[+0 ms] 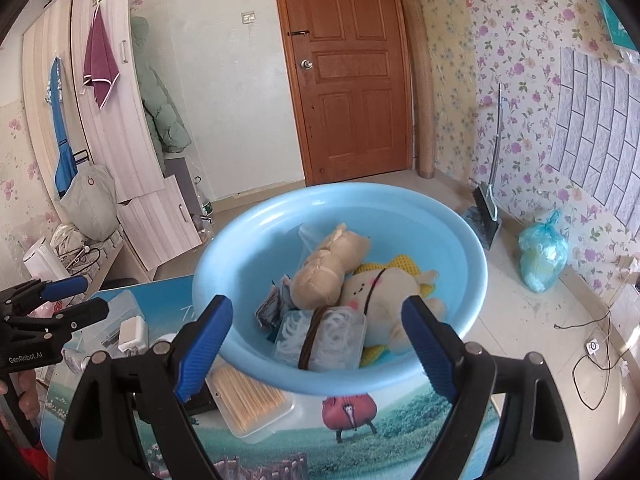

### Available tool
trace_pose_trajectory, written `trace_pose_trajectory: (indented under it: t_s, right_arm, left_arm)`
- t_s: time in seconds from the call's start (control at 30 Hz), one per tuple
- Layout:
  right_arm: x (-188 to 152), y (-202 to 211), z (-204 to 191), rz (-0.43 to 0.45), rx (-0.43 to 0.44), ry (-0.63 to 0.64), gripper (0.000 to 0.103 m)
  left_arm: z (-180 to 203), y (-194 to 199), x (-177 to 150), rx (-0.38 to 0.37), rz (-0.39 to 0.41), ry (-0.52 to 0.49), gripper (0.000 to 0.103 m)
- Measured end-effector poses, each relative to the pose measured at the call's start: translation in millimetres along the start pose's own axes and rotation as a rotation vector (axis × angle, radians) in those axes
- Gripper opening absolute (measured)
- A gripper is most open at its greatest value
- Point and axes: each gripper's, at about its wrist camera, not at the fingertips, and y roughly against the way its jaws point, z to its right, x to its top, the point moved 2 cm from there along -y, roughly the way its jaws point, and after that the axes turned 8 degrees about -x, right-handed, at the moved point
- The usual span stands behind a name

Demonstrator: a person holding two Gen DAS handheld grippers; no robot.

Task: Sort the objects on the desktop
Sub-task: 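Reach the left tool to the clear water bottle and grasp it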

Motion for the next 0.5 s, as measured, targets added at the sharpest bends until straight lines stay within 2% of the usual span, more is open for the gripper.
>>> trace_pose_trajectory:
  t_s: [0.27,0.5]
  right_arm:
    - [-20.1,22.6,-3.1,-0.016,-0.011,0.005,0.088]
    - [-53.8,26.5,-5.3,-0.103,-0.023,0.031,0.088]
  left_arm:
    - [-40.5,22.5,-38.2,0.053,-0.017,0.076,0.069]
    - [-72.8,34.6,-77.5,0.095,-0.055,0.134,0.073]
